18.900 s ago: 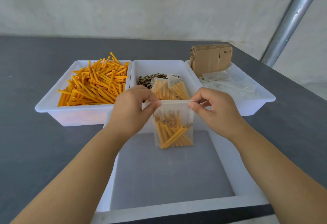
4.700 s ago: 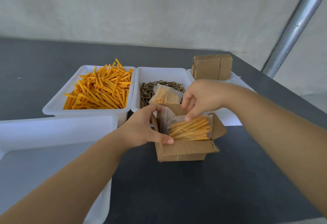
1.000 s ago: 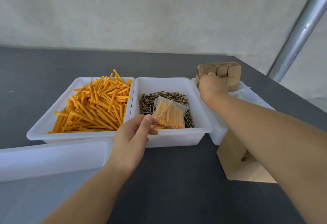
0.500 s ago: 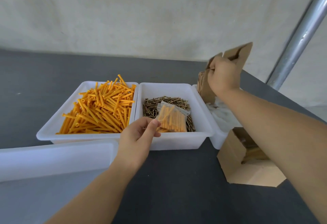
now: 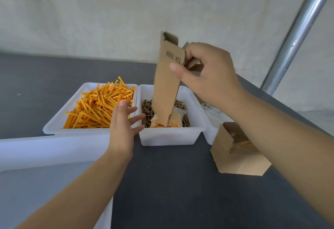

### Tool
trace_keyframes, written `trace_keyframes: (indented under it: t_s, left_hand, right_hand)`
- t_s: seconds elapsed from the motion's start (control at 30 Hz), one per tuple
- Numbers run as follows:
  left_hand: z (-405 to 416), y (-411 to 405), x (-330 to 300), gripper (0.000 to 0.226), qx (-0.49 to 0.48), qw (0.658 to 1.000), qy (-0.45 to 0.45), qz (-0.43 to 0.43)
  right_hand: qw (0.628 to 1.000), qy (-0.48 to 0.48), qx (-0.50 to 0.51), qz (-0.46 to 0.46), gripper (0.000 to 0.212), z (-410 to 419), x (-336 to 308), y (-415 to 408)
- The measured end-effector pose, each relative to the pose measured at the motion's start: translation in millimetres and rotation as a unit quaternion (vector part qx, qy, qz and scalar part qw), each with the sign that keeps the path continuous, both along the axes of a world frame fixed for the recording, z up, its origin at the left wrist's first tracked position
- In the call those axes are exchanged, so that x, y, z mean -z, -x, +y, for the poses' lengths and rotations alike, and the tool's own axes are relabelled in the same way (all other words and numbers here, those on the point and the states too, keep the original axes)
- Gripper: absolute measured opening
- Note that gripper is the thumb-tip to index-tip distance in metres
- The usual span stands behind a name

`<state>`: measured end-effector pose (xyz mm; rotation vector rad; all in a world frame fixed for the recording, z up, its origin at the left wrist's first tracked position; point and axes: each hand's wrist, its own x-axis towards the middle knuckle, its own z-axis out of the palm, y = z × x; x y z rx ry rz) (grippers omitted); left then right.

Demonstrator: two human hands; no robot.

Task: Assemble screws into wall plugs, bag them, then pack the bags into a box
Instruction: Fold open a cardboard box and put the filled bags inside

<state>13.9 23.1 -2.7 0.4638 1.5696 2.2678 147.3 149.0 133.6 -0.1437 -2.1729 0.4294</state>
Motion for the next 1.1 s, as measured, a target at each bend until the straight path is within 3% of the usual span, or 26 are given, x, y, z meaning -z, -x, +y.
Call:
trace_keyframes:
  t_s: [0.13,0.23,0.43,0.67,0.8,0.9,1.0,1.07,1.1]
  left_hand:
    - [-3.0,1.5,-0.2,0.046,-0.007,1.0,-0.017,-0.003]
    - [-4.4,0.9,-1.6,0.05,0.019,0.999,-0.029,-0.008]
    - [-3.7,-5.5,-2.5,0.06,0.106,0.994,0.011,0.024]
    - [-9.2,-14.2,-4.1,0.056,0.119,0.981,0.05,0.146]
    - [-11.6,-24.2,-6.7,0.05,0.131,0.947,0.093,0.277]
    - [-14.5,-28.9,-6.9,0.044,0.189,0.891,0.13,0.391]
    - [-15.6,-29.6,-7.8,0.033,0.247,0.851,0.147,0.439]
    - [-13.6,-29.0,-7.5,0.03,0.248,0.848,0.142,0.447]
    - [-11.7,-28.1,-6.8,0.03,0.242,0.855,0.132,0.439]
  right_hand:
    - [0.983,0.096,-0.13,-0.087,0.011,-8.2,5.8,-37.7]
    - [0.963,0.155,-0.167,-0.144,0.022,2.7,11.8,-63.3]
    - [0.936,0.197,-0.088,-0.278,0.011,30.7,41.1,-80.2]
    - [0.905,0.223,-0.055,-0.358,0.035,42.3,61.8,-69.4]
    - [0.914,0.199,-0.038,-0.351,0.04,39.5,70.4,-56.7]
    - [0.93,0.117,-0.027,-0.348,0.043,34.9,77.7,-47.7]
    - [0.932,0.084,-0.023,-0.351,0.046,35.4,83.2,-46.1]
    - [0.934,0.104,-0.018,-0.34,0.034,38.9,88.5,-48.4]
    - [0.936,0.121,-0.012,-0.329,0.038,40.7,91.9,-49.7]
